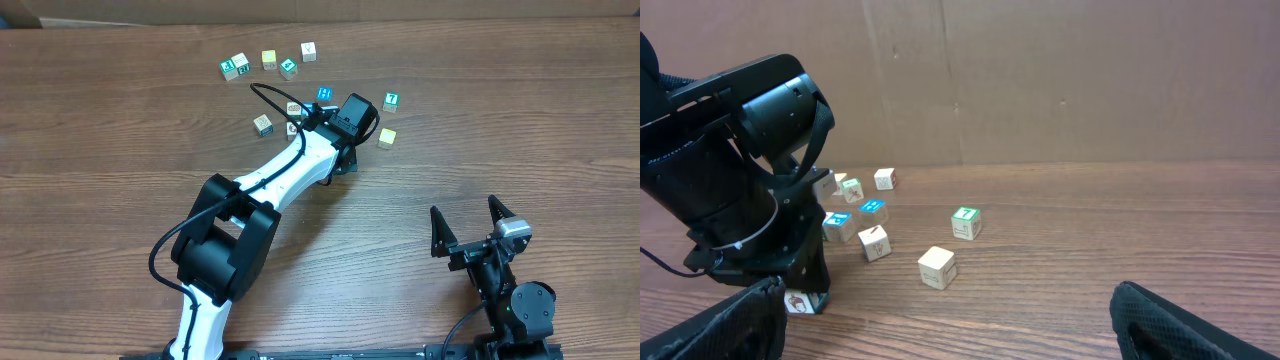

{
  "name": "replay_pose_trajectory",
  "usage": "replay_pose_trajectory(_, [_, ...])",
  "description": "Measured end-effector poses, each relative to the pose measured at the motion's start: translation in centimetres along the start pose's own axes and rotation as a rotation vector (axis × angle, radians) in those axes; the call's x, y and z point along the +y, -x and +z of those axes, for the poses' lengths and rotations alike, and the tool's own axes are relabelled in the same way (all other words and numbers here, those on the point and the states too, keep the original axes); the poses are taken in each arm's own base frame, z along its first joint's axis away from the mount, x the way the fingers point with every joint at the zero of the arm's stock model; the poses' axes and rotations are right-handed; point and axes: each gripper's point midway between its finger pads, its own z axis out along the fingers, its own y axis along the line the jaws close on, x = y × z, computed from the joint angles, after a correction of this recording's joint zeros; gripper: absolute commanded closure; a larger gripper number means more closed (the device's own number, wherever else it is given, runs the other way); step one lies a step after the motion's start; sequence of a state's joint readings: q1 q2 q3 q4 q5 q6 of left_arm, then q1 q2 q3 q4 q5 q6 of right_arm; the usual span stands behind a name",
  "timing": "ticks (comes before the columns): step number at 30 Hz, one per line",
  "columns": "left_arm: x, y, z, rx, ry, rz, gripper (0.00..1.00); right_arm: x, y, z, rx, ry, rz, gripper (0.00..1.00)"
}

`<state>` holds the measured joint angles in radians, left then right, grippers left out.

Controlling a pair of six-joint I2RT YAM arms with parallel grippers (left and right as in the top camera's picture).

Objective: Form a horizontal line
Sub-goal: 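Lower the 7 block next to the R block and release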

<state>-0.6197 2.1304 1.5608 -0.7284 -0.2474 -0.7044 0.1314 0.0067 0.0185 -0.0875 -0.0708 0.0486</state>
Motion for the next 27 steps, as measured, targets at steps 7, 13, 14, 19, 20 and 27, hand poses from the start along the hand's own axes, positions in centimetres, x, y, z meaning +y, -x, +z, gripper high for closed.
replay_pose_trajectory(7, [0.00, 0.00, 0.00, 0.000, 0.000, 0.000, 0.76, -0.01, 0.00, 0.00, 0.000, 0.000, 0.000, 0.00])
replay_pose_trajectory(13, [0.02, 0.00, 0.00, 0.000, 0.001, 0.002, 0.66, 0.00, 0.00, 0.00, 0.000, 0.000, 0.000, 0.00])
replay_pose_trajectory(14, [0.02, 0.00, 0.00, 0.000, 0.001, 0.001, 0.66, 0.00, -0.01, 0.00, 0.000, 0.000, 0.000, 0.00])
replay_pose_trajectory(19, [0.01, 0.01, 0.00, 0.000, 0.001, 0.001, 0.66, -0.01, 0.01, 0.00, 0.000, -0.001, 0.000, 0.00])
replay_pose_trajectory(20, [0.02, 0.00, 0.00, 0.000, 0.001, 0.001, 0.66, -0.01, 0.00, 0.00, 0.000, 0.000, 0.000, 0.00])
replay_pose_trajectory(27, [0.00, 0.02, 0.00, -0.001, 0.000, 0.001, 0.66, -0.01, 0.00, 0.00, 0.000, 0.000, 0.000, 0.00])
